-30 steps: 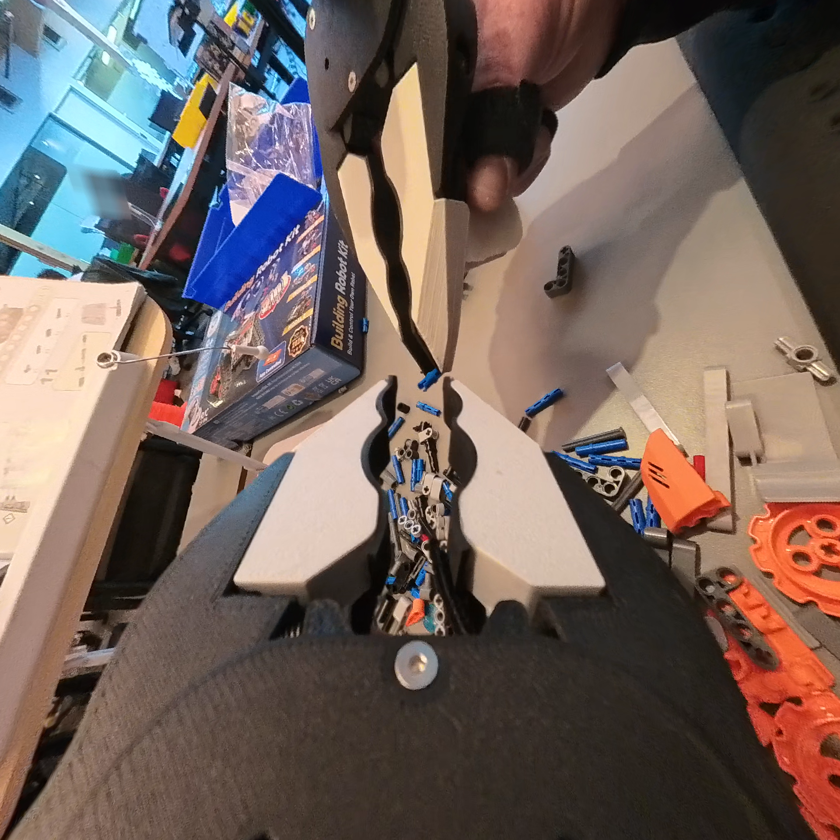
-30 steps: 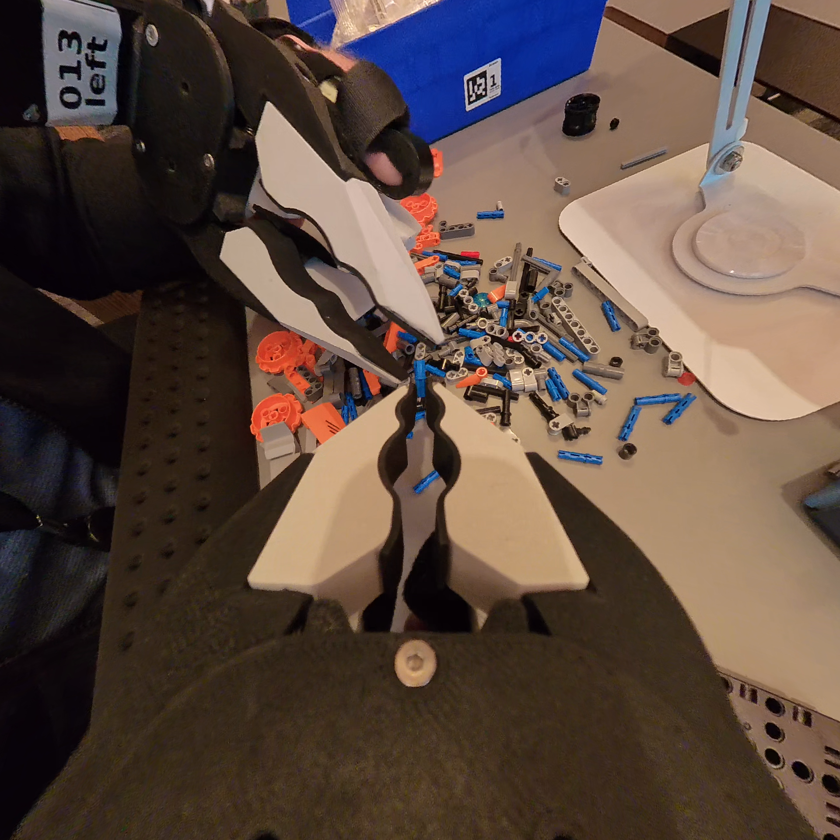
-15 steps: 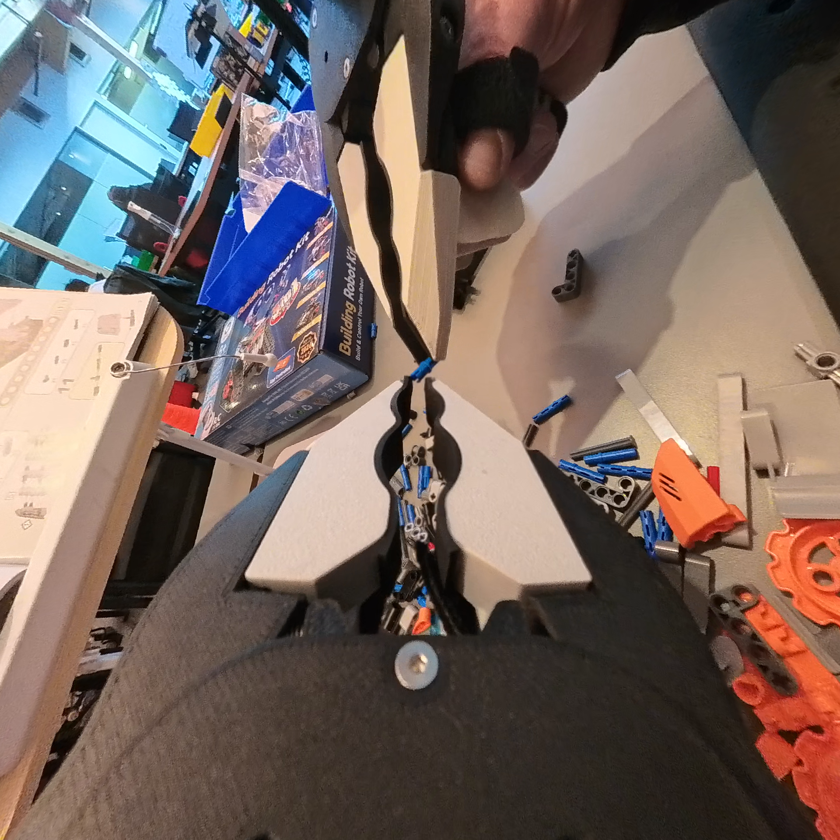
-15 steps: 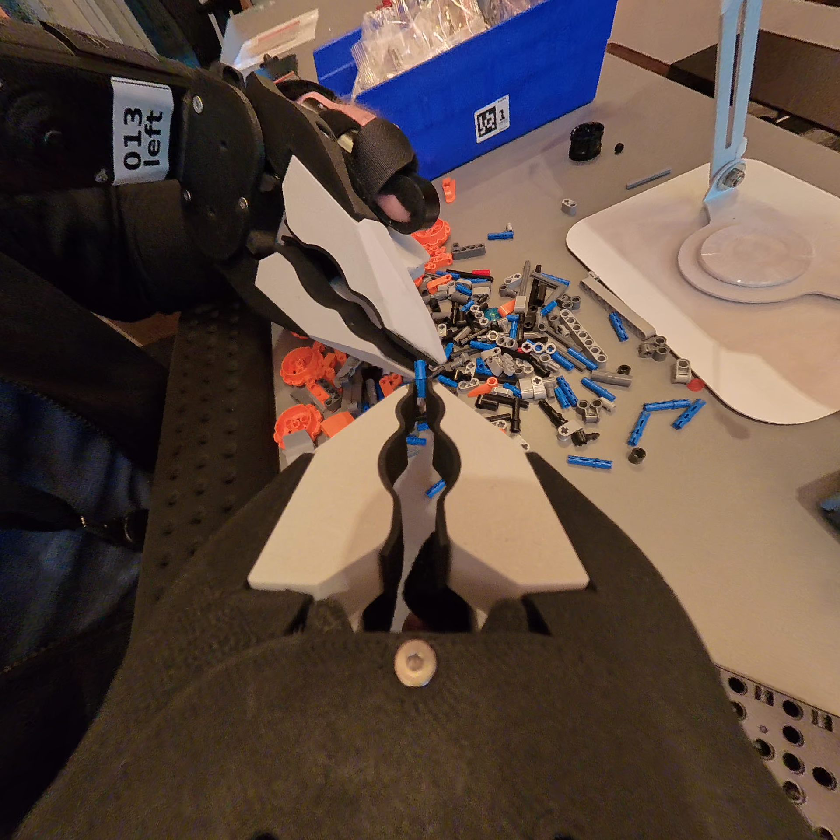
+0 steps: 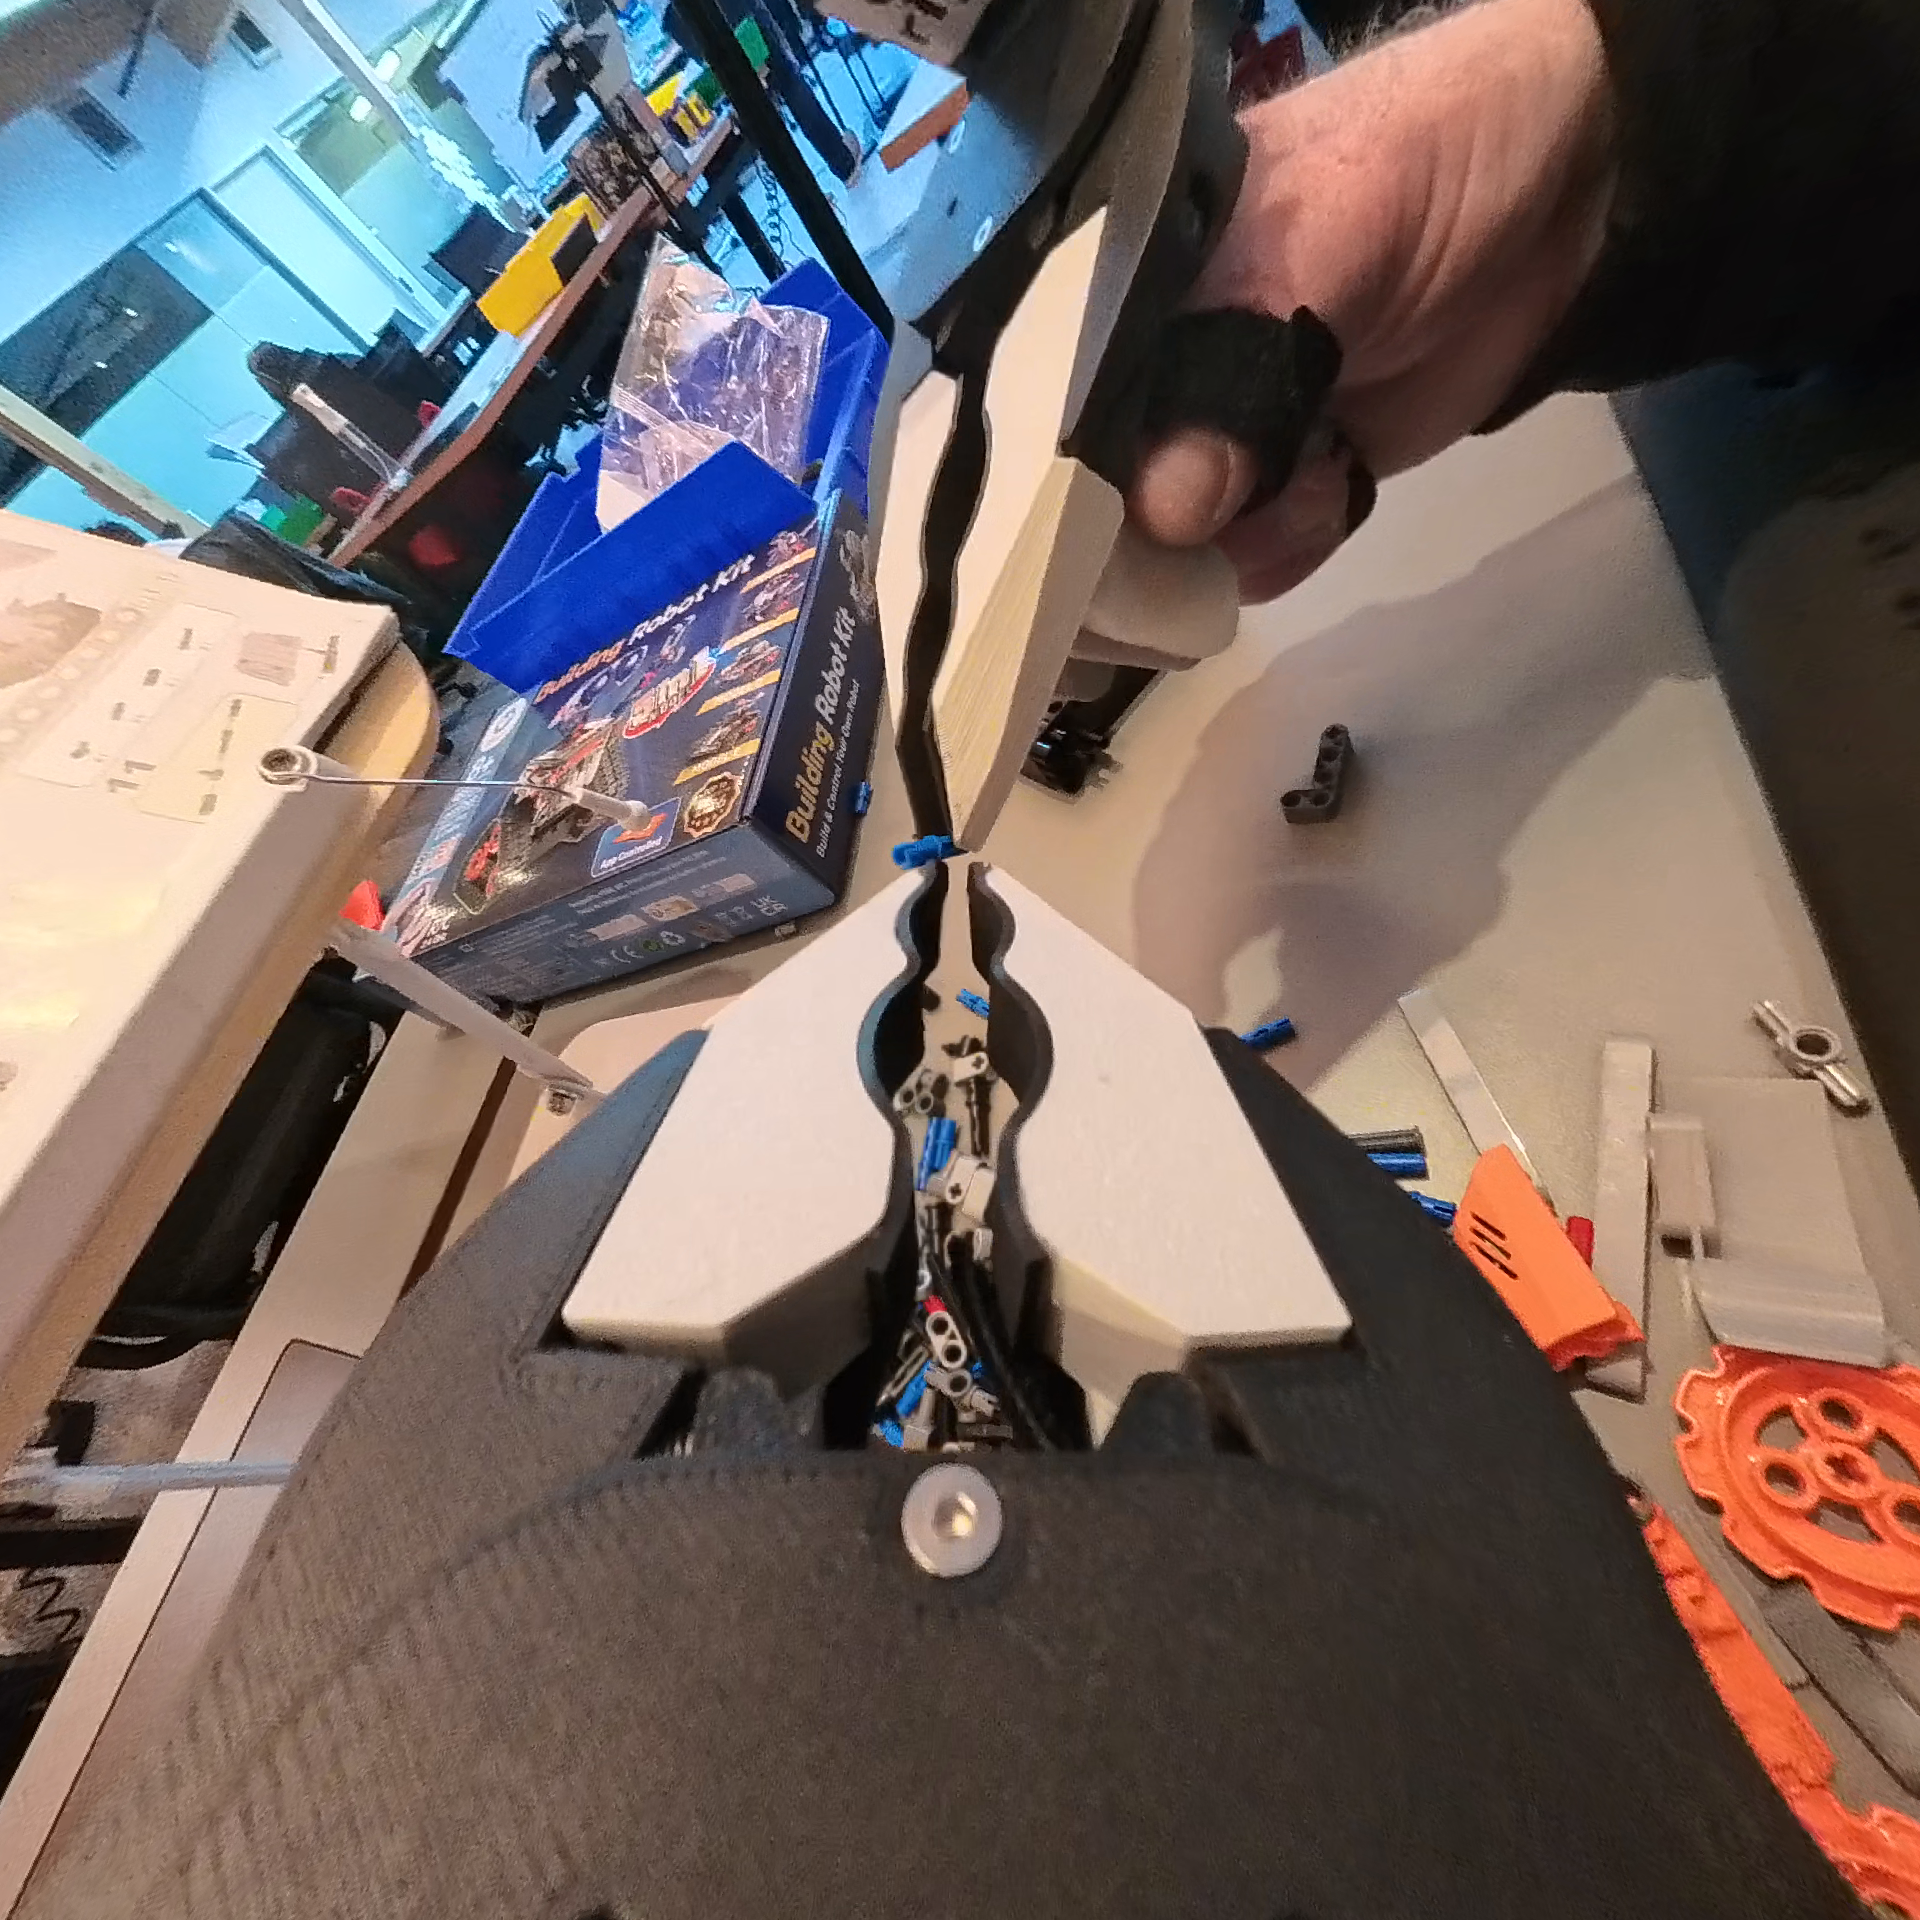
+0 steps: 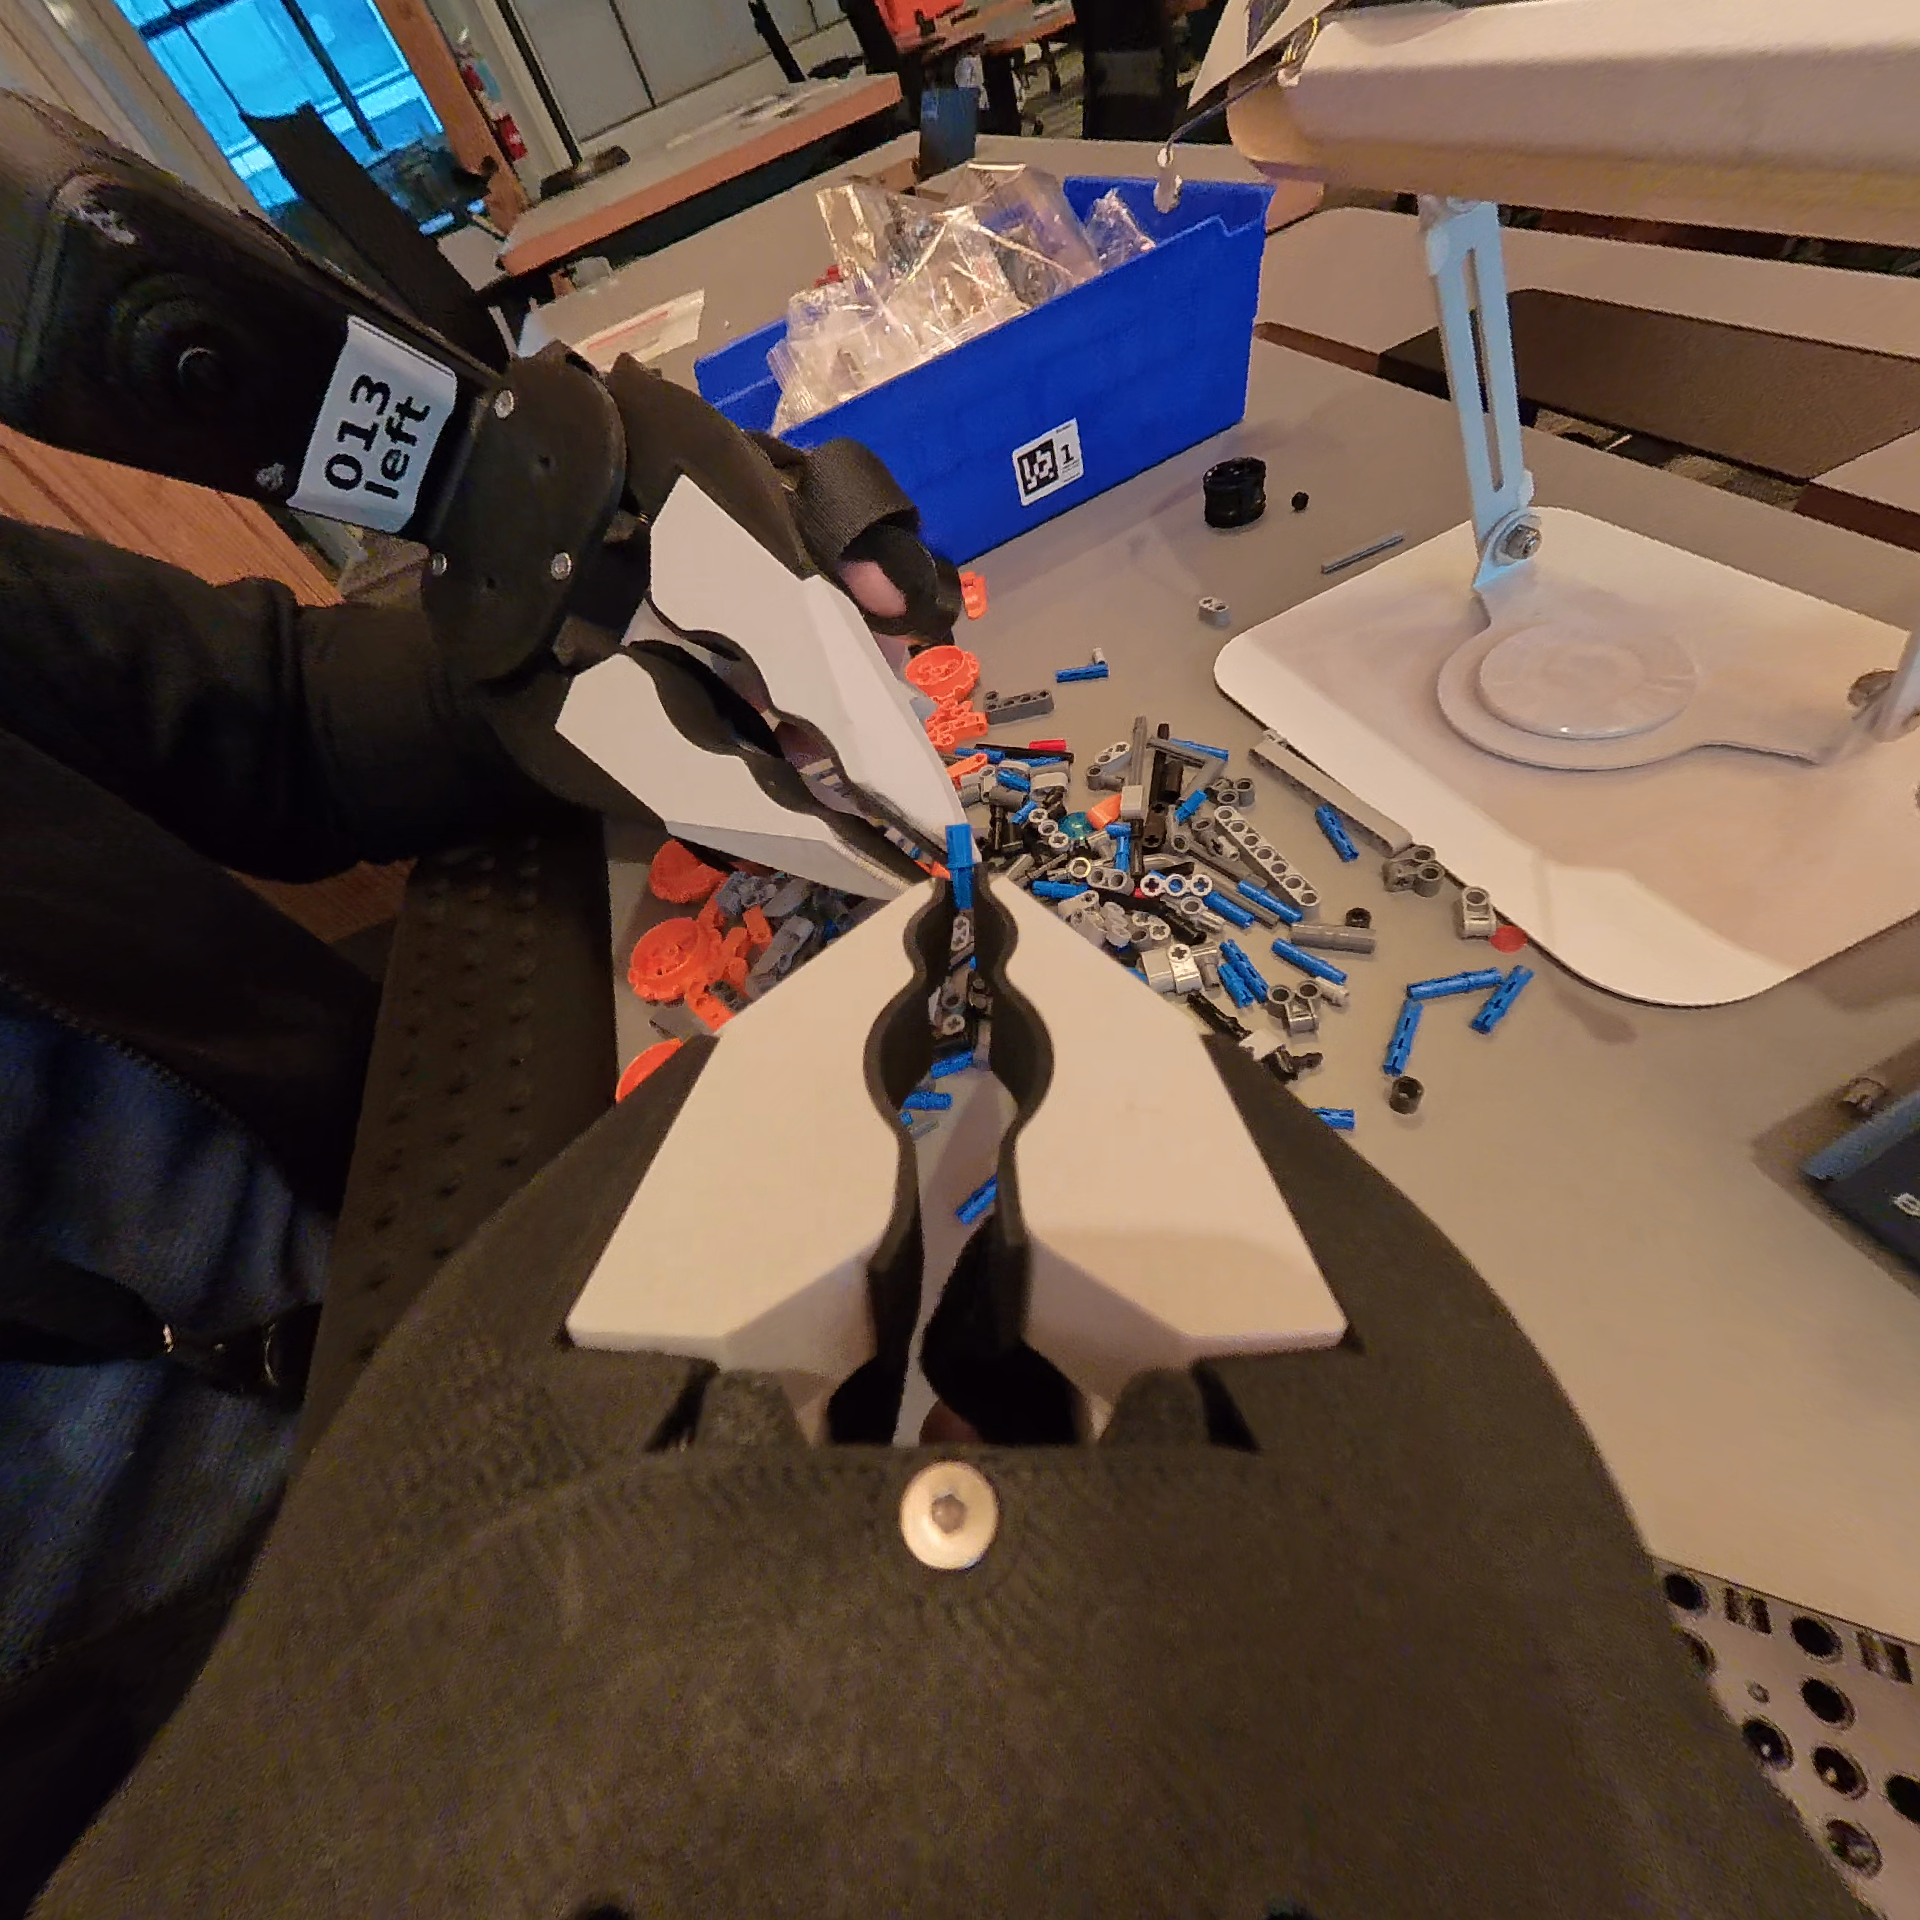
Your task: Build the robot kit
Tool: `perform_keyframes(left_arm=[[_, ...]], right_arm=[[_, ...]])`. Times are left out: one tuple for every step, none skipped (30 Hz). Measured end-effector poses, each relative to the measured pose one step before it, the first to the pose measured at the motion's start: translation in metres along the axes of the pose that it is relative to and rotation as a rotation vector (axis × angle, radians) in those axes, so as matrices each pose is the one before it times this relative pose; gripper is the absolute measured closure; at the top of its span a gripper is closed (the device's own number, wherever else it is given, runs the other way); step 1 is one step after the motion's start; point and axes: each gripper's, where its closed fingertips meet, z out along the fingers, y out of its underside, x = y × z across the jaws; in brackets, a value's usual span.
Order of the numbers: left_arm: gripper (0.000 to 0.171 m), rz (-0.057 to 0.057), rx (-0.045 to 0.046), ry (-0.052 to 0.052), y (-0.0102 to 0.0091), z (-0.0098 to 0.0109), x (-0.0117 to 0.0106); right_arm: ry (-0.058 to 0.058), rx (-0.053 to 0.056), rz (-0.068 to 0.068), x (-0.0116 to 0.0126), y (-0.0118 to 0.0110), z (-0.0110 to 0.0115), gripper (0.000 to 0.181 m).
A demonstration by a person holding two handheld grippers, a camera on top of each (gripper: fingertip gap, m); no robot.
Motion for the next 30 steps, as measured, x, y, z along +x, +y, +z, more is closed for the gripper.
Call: perform_keyframes(left_arm=[[0.169, 0.0025, 0.00012, -0.0103, -0.00044, -0.00011, -0.00130], [0.168, 0.0032, -0.00297, -0.0123, 0.00021, 0.00031, -0.00142], [0.165, 0.0059, -0.00394, 0.0001, 0.00047, 0.00059, 0.00085], [0.163, 0.0127, -0.00077, -0.0095, -0.00025, 0.00040, 0.00000], [0.162, 0.0245, -0.00738, -0.0191, 0.00057, 0.00043, -0.00103], [0.161, 0.0278, -0.01150, -0.0128, 0.00082, 0.00045, -0.00011], [0.159, 0.0198, -0.00736, -0.0072, 0.00007, 0.00036, 0.00021], [0.158, 0.0135, 0.00167, -0.0066, -0.00140, 0.00021, 0.00021], [0.156, 0.0207, -0.00164, -0.0068, -0.00074, 0.00035, 0.00045], [0.156, 0.0271, -0.01296, -0.0130, 0.00103, 0.00075, -0.00027], [0.156, 0.0225, -0.01188, -0.0068, 0.00108, 0.00075, 0.00049], [0.156, 0.0093, 0.00208, 0.0011, -0.00063, 0.00034, 0.00161], [0.155, 0.0042, 0.00236, -0.0019, -0.00058, 0.00045, 0.00097], [0.156, 0.0078, -0.00443, -0.0041, 0.00050, 0.00040, -0.00006], [0.156, 0.0067, -0.00190, -0.0022, 0.00021, 0.00001, -0.00023], [0.155, 0.0015, 0.00722, -0.0029, -0.00113, -0.00074, -0.00054], [0.156, -0.0036, 0.00597, -0.0018, -0.00091, -0.00055, -0.00077], [0.156, -0.0053, 0.00372, -0.0005, -0.00044, -0.00072, -0.00117], [0.156, -0.0053, 0.00491, -0.0047, -0.00060, -0.00108, -0.00201], [0.156, -0.0089, 0.01130, -0.0042, -0.00138, -0.00180, -0.00218], [0.157, -0.0119, 0.01043, 0.0009, -0.00140, -0.00160, -0.00170], [0.158, -0.0087, 0.00767, -0.0012, -0.00114, -0.00136, -0.00176], [0.159, -0.0049, 0.00430, 0.0004, -0.00055, -0.00060, -0.00059], [0.160, -0.0025, -0.00076, 0.0030, 0.00027, 0.00010, 0.00051], [0.159, 0.0063, -0.00350, -0.0019, 0.00083, 0.00015, 0.00025], [0.159, 0.0051, 0.00047, -0.0027, 0.00013, -0.00027, -0.00008], [0.159, 0.0009, 0.00385, -0.0001, -0.00068, -0.00063, -0.00014], [0.160, 0.0071, 0.00438, -0.0023, -0.00064, -0.00093, -0.00030], [0.162, 0.0101, 0.00168, -0.0048, 0.00013, -0.00096, -0.00045], [0.165, 0.0044, 0.00491, 0.0007, -0.00026, -0.00141, -0.00008]], right_arm=[[0.0013, 0.0029, 0.0008, 0.00017, -0.00019, 0.00050, 0.179], [0.0028, -0.0008, -0.0011, 0.00031, 0.00017, 0.00021, 0.179], [-0.0001, -0.0021, 0.0039, 0.00020, 0.00046, 0.00023, 0.180], [-0.0012, -0.0010, 0.0053, 0.00016, 0.00054, 0.00037, 0.180], [0.0029, 0.0033, 0.0049, 0.00059, -0.00008, 0.00054, 0.180], [0.0023, -0.0017, 0.0034, 0.00016, 0.00049, 0.00072, 0.180], [-0.0035, 0.0006, 0.0008, -0.00065, 0.00015, 0.00074, 0.180], [-0.0094, -0.0016, 0.0060, -0.00149, 0.00051, 0.00109, 0.180], [-0.0019, 0.0001, 0.0067, -0.00018, 0.00029, 0.00119, 0.180], [0.0092, -0.0010, 0.0011, 0.00109, 0.00050, 0.00098, 0.180], [0.0004, -0.0080, 0.0030, 0.00006, 0.00147, 0.00113, 0.180], [-0.0110, -0.0062, 0.0090, -0.00108, 0.00133, 0.00129, 0.181], [-0.0053, 0.0024, 0.0099, -0.00019, 0.00030, 0.00089, 0.181], [0.0017, 0.0024, 0.0048, 0.00058, 0.00024, 0.00070, 0.181], [-0.0028, 0.0029, 0.0033, -0.00032, -0.00022, 0.00032, 0.181], [-0.0124, 0.0087, 0.0108, -0.00115, -0.00108, -0.00003, 0.181], [-0.0154, 0.0122, 0.0152, -0.00078, -0.00107, -0.00036, 0.181], [-0.0127, 0.0134, 0.0122, -0.00035, -0.00096, -0.00042, 0.181], [-0.0120, 0.0172, 0.0162, 0.00001, -0.00190, -0.00092, 0.181], [-0.0139, 0.0187, 0.0169, -0.00041, -0.00248, -0.00139, 0.181], [-0.0107, 0.0171, 0.0105, -0.00015, -0.00230, -0.00144, 0.181], [-0.0091, 0.0134, 0.0086, -0.00029, -0.00188, -0.00105, 0.181], [-0.0059, 0.0056, 0.0054, -0.00036, -0.00071, -0.00040, 0.181], [0.0026, -0.0036, -0.0032, 0.00021, 0.00060, 0.00021, 0.181], [0.0044, -0.0029, -0.0040, 0.00037, 0.00050, 0.00006, 0.181], [-0.0019, 0.0014, 0.0011, -0.00025, -0.00012, 0.00003, 0.181], [-0.0072, 0.0033, 0.0034, -0.00078, -0.00028, -0.00010, 0.181], [-0.0022, 0.0032, 0.0017, -0.00020, -0.00046, -0.00034, 0.181], [0.0020, -0.0023, -0.0030, 0.00007, 0.00024, -0.00041, 0.181], [0.0008, -0.0057, -0.0046, -0.00023, 0.00091, 0.00012, 0.181]])
